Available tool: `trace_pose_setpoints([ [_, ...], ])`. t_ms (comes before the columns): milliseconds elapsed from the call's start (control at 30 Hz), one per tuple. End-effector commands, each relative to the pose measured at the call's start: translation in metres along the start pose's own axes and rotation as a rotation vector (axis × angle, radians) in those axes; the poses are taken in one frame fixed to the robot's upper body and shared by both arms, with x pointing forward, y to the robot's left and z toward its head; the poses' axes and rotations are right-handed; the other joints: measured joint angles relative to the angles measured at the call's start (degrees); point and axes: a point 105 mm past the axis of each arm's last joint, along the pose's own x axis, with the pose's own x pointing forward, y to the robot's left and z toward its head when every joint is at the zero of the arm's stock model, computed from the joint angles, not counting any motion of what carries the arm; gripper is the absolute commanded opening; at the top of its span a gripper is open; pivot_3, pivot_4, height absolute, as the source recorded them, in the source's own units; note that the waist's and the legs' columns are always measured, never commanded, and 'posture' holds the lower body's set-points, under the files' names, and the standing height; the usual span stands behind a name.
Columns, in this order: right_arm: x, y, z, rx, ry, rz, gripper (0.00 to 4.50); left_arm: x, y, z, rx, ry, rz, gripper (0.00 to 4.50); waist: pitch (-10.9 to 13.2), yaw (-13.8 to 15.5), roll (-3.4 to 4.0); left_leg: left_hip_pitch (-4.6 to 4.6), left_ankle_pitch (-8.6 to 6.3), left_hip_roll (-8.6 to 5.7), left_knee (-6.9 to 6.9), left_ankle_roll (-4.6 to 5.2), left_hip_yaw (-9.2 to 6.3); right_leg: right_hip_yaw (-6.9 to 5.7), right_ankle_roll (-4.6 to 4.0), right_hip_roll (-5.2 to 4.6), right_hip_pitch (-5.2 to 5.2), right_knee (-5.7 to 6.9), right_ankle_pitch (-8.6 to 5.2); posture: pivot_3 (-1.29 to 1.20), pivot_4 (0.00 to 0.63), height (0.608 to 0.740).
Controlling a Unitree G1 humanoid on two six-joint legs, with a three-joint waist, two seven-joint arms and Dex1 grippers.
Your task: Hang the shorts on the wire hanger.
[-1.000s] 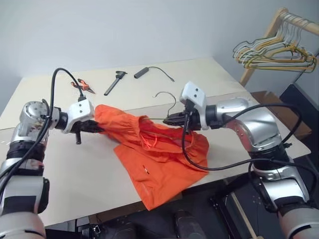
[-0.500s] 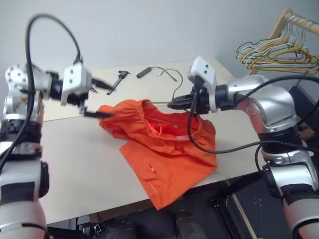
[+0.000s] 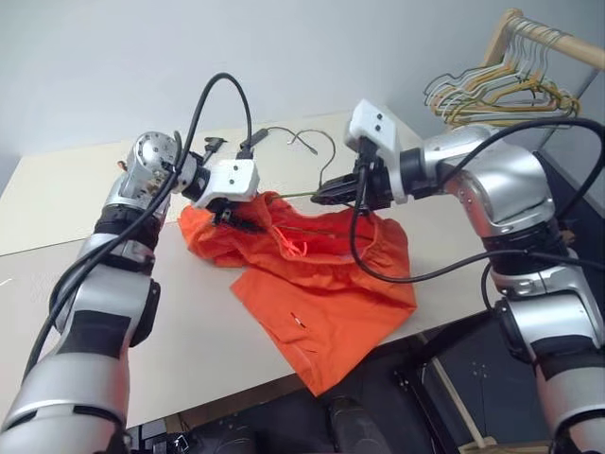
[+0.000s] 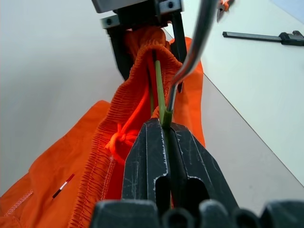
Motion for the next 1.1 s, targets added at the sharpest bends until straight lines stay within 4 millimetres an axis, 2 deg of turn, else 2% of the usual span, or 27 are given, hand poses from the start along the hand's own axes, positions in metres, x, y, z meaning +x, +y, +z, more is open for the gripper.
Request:
trace_pose_setpoints([
  [33,-0.008,0.000,0.020,-0.068,-0.049,-0.017,0.00,-0.005,0.008,0.008,0.024,-0.023,0.041,1.43,0.0,0.0,0.00,-0.02,0.00,0.00,0.02,0.00,-0.01,0.00,0.00,-0.01,-0.01,0.01,0.00,-0.19,0.013,0.740],
  [167,-0.009,-0.001,0.018,-0.065,-0.043,-0.030,0.00,-0.004,0.005,0.006,0.003,-0.057,0.047,0.25,0.0,0.0,0.00,-0.02,0.00,0.00,0.02,0.00,-0.04,0.00,0.01,-0.01,-0.01,0.01,0.00,-0.20,0.015,0.740],
  [233,-0.009,-0.001,0.017,-0.067,-0.045,-0.039,0.00,-0.004,0.005,0.005,-0.008,-0.068,0.056,0.25,0.0,-0.1,0.00,-0.02,0.00,0.00,0.01,0.00,-0.08,0.00,0.01,-0.01,-0.01,0.01,0.00,-0.21,0.019,0.740],
  [400,-0.022,-0.012,0.013,-0.023,-0.027,-0.124,1.42,-0.006,0.003,0.003,-0.079,-0.114,0.069,0.22,0.0,-0.3,0.00,-0.01,0.00,0.00,0.03,0.00,-0.17,0.00,0.01,-0.03,-0.01,0.02,0.01,-0.22,0.030,0.740],
  [600,-0.066,-0.004,0.008,-0.038,-0.003,-0.168,3.47,-0.007,-0.002,-0.002,-0.100,-0.106,0.064,0.22,0.0,0.0,0.00,-0.07,0.00,-0.02,0.01,0.00,-0.26,-0.02,0.02,-0.05,-0.02,-0.04,0.00,-0.22,0.040,0.740],
  [633,-0.076,0.000,0.004,-0.042,0.010,-0.172,3.84,-0.007,-0.002,-0.003,-0.103,-0.105,0.065,0.22,0.0,0.0,0.00,-0.09,-0.01,-0.02,-0.01,0.01,-0.28,-0.02,0.03,-0.06,-0.02,-0.08,-0.01,-0.22,0.040,0.740],
  [700,-0.088,0.007,-0.017,-0.103,0.123,-0.193,4.48,-0.008,-0.001,-0.002,-0.105,-0.104,0.072,0.22,0.0,0.1,0.00,-0.08,-0.02,-0.02,-0.03,0.03,-0.27,-0.02,0.05,-0.07,-0.02,-0.11,-0.02,-0.21,0.042,0.740],
  [800,-0.086,0.019,-0.048,-0.134,0.264,-0.154,4.48,-0.009,0.000,-0.001,-0.103,-0.104,0.076,0.22,0.0,0.0,0.00,-0.02,-0.03,-0.02,-0.03,0.05,-0.22,0.03,0.07,-0.06,0.01,-0.15,-0.04,-0.20,0.042,0.740],
  [867,-0.079,0.026,-0.062,-0.157,0.317,-0.126,4.48,-0.010,0.000,0.000,-0.102,-0.102,0.077,0.22,0.0,-0.2,-0.01,0.08,-0.03,-0.02,-0.04,0.05,-0.14,0.18,0.09,-0.03,0.01,-0.22,-0.05,-0.19,0.043,0.740],
  [933,-0.071,0.021,-0.076,-0.223,0.400,-0.168,4.48,-0.011,0.000,0.000,-0.102,-0.103,0.077,0.22,0.0,-0.3,-0.01,0.20,-0.03,-0.02,-0.03,0.05,-0.07,0.32,0.09,0.01,0.00,-0.17,-0.05,-0.19,0.043,0.740],
  [1033,-0.050,0.000,-0.097,-0.207,0.461,-0.261,4.48,-0.012,0.000,0.000,-0.102,-0.105,0.076,0.22,0.0,-0.6,-0.01,0.40,-0.03,-0.02,-0.01,0.04,0.06,0.53,0.09,0.06,0.04,-0.02,-0.05,-0.19,0.046,0.740],
  [1100,-0.041,-0.013,-0.107,-0.184,0.473,-0.301,4.10,-0.012,-0.001,0.000,-0.104,-0.105,0.075,0.22,0.0,-0.8,-0.01,0.47,-0.02,-0.03,0.03,0.04,0.16,0.68,0.13,0.07,0.07,-0.02,-0.01,-0.19,0.048,0.740],
])
